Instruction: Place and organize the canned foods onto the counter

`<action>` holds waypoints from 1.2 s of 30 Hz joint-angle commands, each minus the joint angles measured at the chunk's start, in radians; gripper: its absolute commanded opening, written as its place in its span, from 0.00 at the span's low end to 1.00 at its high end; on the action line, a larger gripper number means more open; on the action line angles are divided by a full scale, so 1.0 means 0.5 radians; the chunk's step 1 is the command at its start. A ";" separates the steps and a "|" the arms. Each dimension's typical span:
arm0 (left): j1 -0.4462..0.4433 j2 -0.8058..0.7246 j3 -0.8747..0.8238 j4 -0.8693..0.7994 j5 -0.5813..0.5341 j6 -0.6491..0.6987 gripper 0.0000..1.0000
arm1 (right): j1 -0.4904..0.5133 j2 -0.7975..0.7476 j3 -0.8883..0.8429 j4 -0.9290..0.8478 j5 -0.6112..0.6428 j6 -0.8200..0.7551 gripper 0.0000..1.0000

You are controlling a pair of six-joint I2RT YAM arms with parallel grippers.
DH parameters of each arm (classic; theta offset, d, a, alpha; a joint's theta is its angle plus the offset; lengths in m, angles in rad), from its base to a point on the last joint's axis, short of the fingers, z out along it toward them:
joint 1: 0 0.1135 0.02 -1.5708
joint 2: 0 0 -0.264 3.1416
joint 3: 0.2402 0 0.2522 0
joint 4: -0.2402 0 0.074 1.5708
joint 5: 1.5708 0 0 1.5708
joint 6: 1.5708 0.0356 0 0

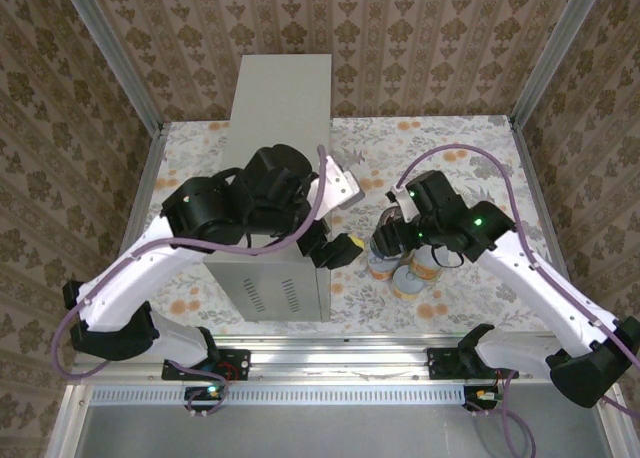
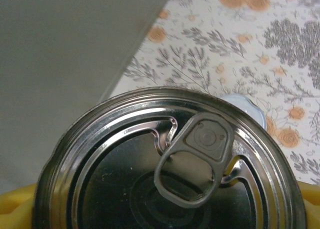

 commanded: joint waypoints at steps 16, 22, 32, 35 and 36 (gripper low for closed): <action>-0.236 -0.154 -0.623 0.775 -0.206 0.256 1.00 | 0.005 -0.206 0.880 -0.576 -0.471 -0.067 0.43; -0.287 -0.154 -0.733 1.009 -0.277 0.268 1.00 | 0.005 -0.189 1.044 -0.624 -0.585 -0.013 0.43; -0.311 -0.160 -0.885 1.454 -0.331 0.254 1.00 | 0.004 -0.209 1.082 -0.491 -0.691 0.121 0.42; -0.317 -0.109 -0.848 1.460 -0.333 0.254 0.98 | 0.005 -0.206 1.082 -0.428 -0.741 0.165 0.42; -0.317 -0.104 -0.848 1.470 -0.342 0.254 0.97 | 0.005 -0.208 1.083 -0.406 -0.745 0.183 0.42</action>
